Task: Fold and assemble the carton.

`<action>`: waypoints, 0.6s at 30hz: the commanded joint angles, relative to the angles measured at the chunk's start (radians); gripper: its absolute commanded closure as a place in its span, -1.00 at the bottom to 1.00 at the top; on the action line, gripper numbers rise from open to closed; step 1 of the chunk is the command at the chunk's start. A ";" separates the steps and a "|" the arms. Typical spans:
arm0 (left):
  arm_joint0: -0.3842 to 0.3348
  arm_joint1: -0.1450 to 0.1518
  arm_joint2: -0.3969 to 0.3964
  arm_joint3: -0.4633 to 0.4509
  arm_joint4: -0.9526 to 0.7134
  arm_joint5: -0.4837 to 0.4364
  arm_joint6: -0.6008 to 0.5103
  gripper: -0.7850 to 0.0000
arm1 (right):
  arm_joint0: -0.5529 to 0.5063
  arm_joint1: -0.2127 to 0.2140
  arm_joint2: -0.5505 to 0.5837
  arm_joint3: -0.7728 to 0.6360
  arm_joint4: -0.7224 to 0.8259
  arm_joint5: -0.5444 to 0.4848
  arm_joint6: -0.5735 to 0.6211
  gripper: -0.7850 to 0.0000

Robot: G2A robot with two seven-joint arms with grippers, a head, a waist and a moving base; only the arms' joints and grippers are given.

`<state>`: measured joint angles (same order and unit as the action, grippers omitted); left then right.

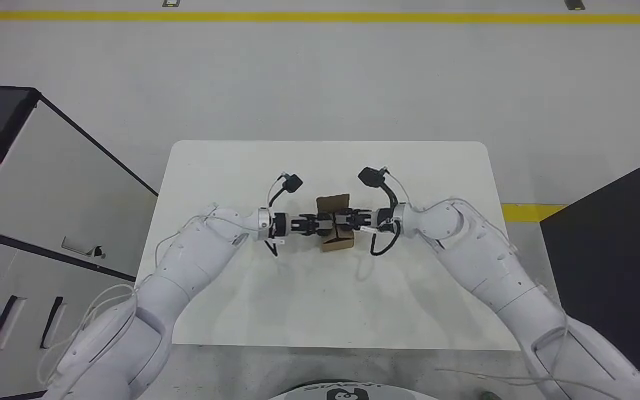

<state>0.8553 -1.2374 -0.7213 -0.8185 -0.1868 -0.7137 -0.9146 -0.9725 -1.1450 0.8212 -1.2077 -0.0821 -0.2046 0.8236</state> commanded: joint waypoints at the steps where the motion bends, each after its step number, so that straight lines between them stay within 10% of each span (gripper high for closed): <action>1: 0.000 0.000 -0.002 0.001 0.001 -0.003 -0.001 1.00 | 0.000 0.000 0.004 -0.002 -0.003 -0.001 -0.003 1.00; 18: -0.001 -0.008 -0.007 0.016 0.013 0.002 -0.014 1.00 | -0.012 -0.004 0.022 -0.001 -0.010 0.011 0.004 1.00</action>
<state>0.8542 -1.2447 -0.7278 -0.8028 -0.1745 -0.7109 -0.9287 -0.9847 -1.1484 0.8427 -1.2093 -0.0910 -0.1947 0.8255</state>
